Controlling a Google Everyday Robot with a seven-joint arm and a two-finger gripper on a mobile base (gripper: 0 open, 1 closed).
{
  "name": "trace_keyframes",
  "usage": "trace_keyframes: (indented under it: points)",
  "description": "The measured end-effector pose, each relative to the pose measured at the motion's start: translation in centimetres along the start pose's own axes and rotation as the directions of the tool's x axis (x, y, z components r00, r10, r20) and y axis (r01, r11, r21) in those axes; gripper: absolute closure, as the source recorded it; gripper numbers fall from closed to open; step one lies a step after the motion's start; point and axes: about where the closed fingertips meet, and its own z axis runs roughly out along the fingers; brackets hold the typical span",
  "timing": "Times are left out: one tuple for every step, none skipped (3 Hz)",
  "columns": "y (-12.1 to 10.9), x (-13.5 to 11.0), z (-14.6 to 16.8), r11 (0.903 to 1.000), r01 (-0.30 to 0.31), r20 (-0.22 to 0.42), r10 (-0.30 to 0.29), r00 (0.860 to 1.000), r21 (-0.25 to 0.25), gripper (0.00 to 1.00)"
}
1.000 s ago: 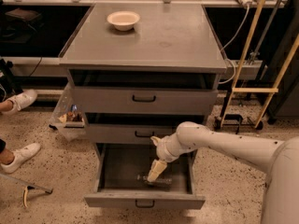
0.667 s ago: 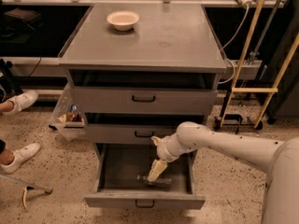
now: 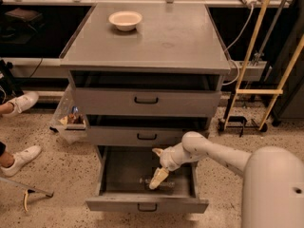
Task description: Pick water bottle from bottom drawer and place on counter
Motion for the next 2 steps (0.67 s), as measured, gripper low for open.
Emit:
trace_keyframes:
  points:
    - [-0.4,3.7,5.1,0.9952,-0.060,0.089,0.066,0.994,-0.078,0.00]
    - [-2.6,8.7,9.0,0.9872,-0.155,0.148,0.159,0.976,-0.040,0.00]
